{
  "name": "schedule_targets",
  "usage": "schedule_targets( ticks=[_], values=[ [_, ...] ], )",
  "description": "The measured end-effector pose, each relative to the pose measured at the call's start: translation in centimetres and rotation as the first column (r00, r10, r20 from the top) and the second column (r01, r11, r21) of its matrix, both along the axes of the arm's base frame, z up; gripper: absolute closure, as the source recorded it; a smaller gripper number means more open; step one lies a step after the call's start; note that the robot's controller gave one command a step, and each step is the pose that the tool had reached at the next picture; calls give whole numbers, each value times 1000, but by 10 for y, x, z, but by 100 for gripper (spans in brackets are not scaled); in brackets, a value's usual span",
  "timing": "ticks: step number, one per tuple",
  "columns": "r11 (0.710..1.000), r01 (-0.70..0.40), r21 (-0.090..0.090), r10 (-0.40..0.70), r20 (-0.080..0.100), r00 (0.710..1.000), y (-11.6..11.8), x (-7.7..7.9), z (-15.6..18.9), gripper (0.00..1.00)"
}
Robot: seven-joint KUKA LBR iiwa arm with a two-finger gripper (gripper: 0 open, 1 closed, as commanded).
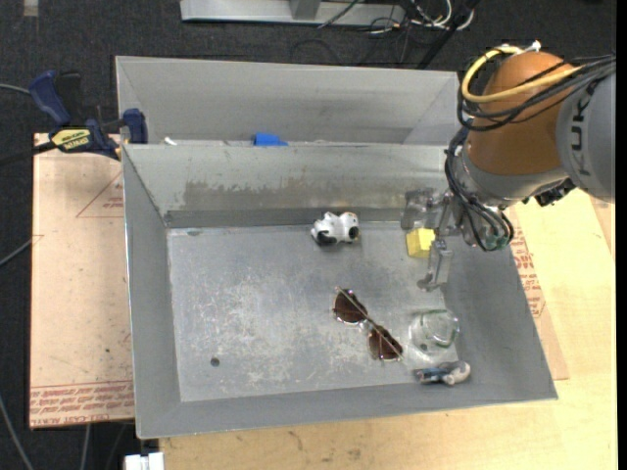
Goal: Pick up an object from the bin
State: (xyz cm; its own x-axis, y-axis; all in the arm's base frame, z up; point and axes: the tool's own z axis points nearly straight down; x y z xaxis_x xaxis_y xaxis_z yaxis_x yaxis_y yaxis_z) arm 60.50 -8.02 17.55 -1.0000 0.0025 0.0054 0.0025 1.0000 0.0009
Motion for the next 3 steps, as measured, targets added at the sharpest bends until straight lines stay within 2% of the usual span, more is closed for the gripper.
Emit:
schedule_targets(
  ticks=[1, 2, 3],
  values=[
    [1000, -2, -1, 2, 8, 1000, 0, 2, 5, 0],
    [999, -50, -1, 50, 11, 999, 50, -60, -59, 0],
    [988, -155, 1, 155, 0, 988, 81, -69, -66, 0]
  ],
)
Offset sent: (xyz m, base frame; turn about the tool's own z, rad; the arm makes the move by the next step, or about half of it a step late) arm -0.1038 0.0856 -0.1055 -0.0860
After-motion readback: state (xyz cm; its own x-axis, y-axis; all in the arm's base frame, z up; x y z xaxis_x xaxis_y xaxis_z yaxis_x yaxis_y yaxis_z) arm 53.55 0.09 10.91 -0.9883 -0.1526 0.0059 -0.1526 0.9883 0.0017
